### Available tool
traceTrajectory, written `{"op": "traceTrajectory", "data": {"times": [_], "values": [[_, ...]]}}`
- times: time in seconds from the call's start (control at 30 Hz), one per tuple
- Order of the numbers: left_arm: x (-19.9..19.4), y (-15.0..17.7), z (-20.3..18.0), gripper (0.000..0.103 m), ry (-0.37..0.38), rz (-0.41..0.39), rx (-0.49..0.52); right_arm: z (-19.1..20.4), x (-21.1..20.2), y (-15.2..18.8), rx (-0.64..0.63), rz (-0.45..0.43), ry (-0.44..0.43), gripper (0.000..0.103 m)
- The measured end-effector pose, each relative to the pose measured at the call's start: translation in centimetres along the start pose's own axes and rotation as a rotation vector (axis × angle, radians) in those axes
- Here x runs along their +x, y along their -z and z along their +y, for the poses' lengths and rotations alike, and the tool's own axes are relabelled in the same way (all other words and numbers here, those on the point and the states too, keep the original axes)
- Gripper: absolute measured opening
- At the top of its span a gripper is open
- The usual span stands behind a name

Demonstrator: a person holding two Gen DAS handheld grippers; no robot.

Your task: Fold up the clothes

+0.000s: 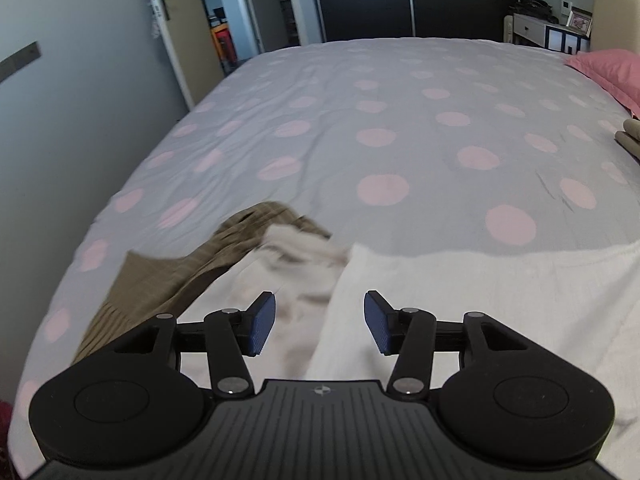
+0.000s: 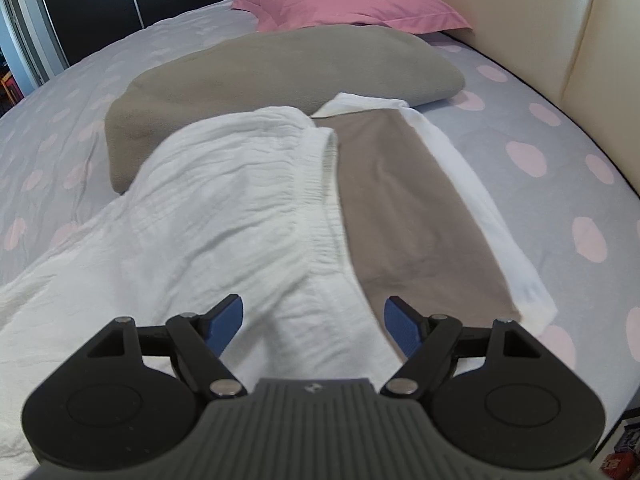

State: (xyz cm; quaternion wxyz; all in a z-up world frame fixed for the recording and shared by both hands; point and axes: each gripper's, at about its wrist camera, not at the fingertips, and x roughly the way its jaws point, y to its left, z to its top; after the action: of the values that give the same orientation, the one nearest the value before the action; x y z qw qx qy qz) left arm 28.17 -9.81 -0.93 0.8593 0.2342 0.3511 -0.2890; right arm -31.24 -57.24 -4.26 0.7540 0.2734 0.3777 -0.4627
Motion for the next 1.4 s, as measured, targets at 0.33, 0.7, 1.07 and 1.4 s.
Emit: {"op": "traceTrajectory", "data": {"times": [0.33,0.7,1.07,1.4], "values": [[9.5,-2.3,-2.9,0.041,0.002,0.070,0.032,4.5,0.4,-2.4,-0.049,-0.031,-0.070,0.084],[9.1,-3.1,-2.2,0.004,-0.055,-0.051,0.068,5.4,2.2,-2.8,-0.099,-0.019,-0.010,0.085],[10.1,-5.9,-2.2,0.016,-0.128,-0.045,0.099,4.2,2.5,-3.2,-0.052,-0.007,-0.012,0.085],[3.3,-2.5,-2.7,0.033,-0.063,-0.080,0.139,2.7,0.9,-3.1,-0.025,-0.008,-0.064,0.085]]}}
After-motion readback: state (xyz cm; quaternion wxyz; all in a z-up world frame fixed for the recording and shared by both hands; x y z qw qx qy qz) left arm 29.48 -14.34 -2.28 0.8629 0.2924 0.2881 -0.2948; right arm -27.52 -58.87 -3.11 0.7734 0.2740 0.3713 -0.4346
